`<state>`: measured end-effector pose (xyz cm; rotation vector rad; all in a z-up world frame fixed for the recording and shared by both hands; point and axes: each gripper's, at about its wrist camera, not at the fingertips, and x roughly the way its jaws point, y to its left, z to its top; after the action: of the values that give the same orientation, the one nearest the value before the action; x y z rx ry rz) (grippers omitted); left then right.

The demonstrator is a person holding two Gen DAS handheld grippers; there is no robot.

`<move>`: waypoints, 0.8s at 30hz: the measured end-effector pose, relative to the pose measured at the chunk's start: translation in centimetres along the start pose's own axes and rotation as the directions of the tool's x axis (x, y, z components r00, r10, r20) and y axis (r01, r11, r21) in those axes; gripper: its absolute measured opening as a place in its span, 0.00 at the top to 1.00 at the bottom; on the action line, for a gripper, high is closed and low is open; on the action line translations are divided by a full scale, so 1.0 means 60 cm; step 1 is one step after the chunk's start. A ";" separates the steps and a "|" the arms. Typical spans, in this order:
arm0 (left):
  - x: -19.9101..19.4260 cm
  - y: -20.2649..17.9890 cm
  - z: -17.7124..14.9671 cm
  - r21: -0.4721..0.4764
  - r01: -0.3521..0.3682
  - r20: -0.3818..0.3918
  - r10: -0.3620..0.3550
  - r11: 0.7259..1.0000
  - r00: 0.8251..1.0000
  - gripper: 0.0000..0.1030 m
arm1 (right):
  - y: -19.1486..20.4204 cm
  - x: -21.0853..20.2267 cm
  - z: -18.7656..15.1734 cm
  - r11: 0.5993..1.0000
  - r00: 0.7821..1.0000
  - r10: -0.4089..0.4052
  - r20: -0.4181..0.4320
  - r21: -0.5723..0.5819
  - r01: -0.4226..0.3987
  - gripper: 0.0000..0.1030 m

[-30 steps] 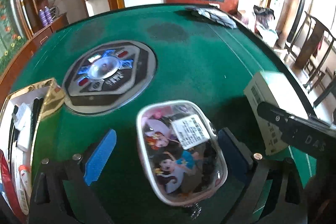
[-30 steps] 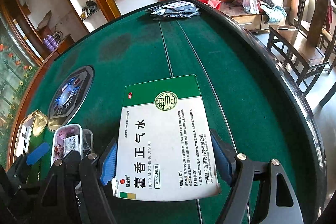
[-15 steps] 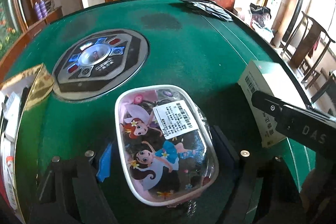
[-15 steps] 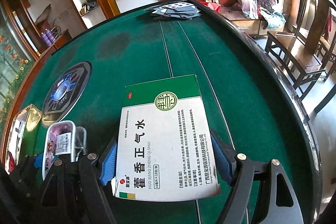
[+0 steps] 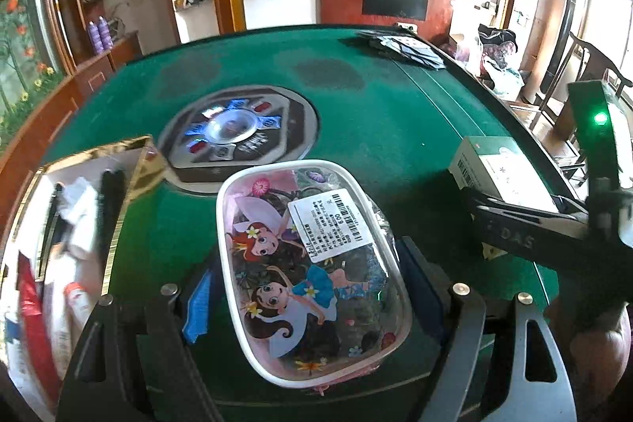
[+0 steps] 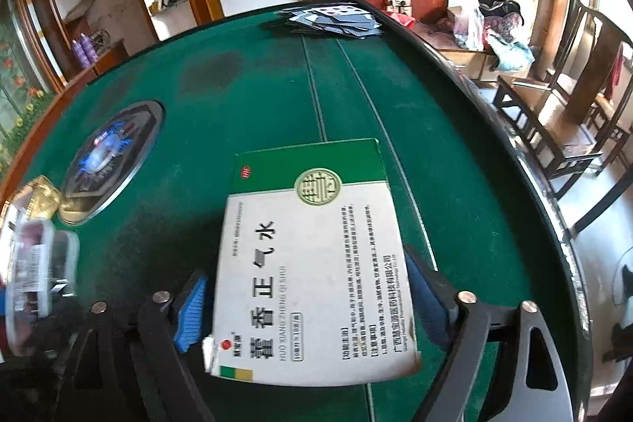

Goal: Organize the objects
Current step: 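Carry the pink pouch and the carton toward the white tray with both tools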

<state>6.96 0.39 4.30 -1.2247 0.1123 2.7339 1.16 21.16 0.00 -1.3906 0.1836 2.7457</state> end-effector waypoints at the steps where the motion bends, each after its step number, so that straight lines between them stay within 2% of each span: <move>1: -0.005 0.003 -0.001 0.002 -0.003 0.003 0.003 1.000 1.000 0.22 | 0.000 0.001 0.000 1.000 1.000 -0.006 -0.003 0.000 0.006 0.09; 14: -0.069 0.056 -0.027 -0.038 -0.033 0.044 0.034 0.999 0.998 0.22 | -0.004 -0.001 -0.004 1.000 1.000 -0.015 0.009 0.018 0.014 0.09; 15: -0.074 0.063 -0.030 -0.045 -0.034 0.047 0.036 0.998 0.998 0.22 | -0.003 0.000 -0.004 1.000 1.000 -0.025 0.008 0.014 0.025 0.10; 16: -0.078 0.070 -0.033 -0.051 -0.036 0.048 0.038 0.998 0.998 0.22 | -0.001 0.000 -0.004 0.999 0.999 -0.043 0.008 0.009 0.043 0.16; 17: -0.081 0.075 -0.035 -0.054 -0.037 0.048 0.040 0.998 0.998 0.22 | 0.001 -0.002 -0.005 0.998 0.998 -0.060 0.011 0.006 0.060 0.26; 20: -0.093 0.094 -0.044 -0.067 -0.042 0.054 0.045 0.997 0.998 0.22 | 0.006 -0.004 -0.006 0.996 0.996 -0.084 0.013 -0.016 0.085 0.27; 24: -0.107 0.122 -0.055 -0.098 -0.034 0.062 0.040 0.995 0.997 0.22 | 0.006 -0.012 -0.014 0.997 0.997 -0.072 -0.006 -0.016 0.072 0.27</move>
<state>12.43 -7.90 6.93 -1.1689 -0.0044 2.8374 2.20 20.69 0.15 -1.3813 0.1104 2.6911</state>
